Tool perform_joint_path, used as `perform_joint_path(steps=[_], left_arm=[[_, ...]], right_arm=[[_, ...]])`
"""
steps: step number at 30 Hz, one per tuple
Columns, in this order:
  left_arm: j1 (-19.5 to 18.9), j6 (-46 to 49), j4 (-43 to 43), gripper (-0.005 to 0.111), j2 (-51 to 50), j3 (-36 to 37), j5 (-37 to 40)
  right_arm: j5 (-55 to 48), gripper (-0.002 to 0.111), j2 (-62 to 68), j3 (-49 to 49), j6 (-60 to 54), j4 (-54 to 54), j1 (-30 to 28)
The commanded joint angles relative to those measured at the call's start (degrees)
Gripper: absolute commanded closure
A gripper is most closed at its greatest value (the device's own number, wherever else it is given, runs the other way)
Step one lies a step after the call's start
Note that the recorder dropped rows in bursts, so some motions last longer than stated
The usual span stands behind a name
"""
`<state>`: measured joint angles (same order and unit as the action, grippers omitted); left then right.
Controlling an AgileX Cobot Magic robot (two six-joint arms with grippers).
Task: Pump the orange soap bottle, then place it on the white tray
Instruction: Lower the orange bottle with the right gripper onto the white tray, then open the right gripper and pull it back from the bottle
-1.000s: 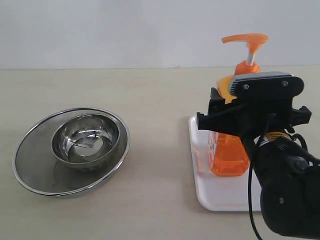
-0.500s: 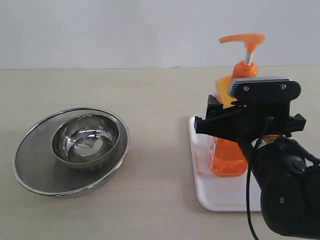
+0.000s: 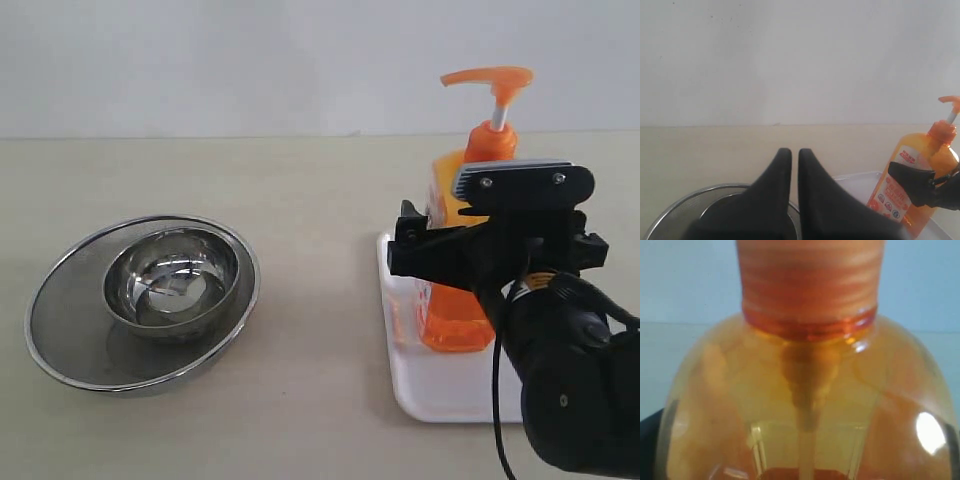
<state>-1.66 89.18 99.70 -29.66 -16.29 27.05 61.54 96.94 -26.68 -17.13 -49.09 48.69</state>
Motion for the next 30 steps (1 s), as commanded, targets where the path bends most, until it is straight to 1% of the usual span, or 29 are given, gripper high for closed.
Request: perform_joint_path(steps=[1, 8, 12, 16, 22, 25, 28, 30], left_arm=[[-0.06, 0.35, 0.24, 0.102, 0.19, 0.32, 0.58], [-0.06, 0.35, 0.24, 0.102, 0.19, 0.32, 0.27], [-0.06, 0.35, 0.24, 0.102, 0.19, 0.32, -0.27], [-0.06, 0.35, 0.24, 0.102, 0.19, 0.32, -0.27], [-0.06, 0.35, 0.24, 0.102, 0.19, 0.32, -0.27], [-0.06, 0.35, 0.24, 0.102, 0.19, 0.32, -0.27], [-0.06, 0.35, 0.24, 0.102, 0.19, 0.32, -0.28], [-0.06, 0.35, 0.24, 0.102, 0.19, 0.32, -0.28]], right_arm=[[-0.81, 0.003, -0.43, -0.04, -0.74, -0.65, -0.22], [-4.74, 0.003, -3.14, -0.04, -4.49, -2.29, -0.12], [-7.81, 0.003, -8.78, -0.04, -12.24, -7.11, -0.12], [-15.43, 0.003, -14.93, -0.04, -18.15, -9.44, -0.12], [-27.70, 0.003, -21.43, -0.04, -21.04, -9.82, -0.12], [-30.92, 0.003, -24.34, -0.04, -25.79, -15.33, -0.12], [-31.93, 0.003, -27.26, -0.04, -36.19, -25.29, -0.12], [-31.78, 0.003, -28.83, -0.04, -40.77, -30.20, -0.12]])
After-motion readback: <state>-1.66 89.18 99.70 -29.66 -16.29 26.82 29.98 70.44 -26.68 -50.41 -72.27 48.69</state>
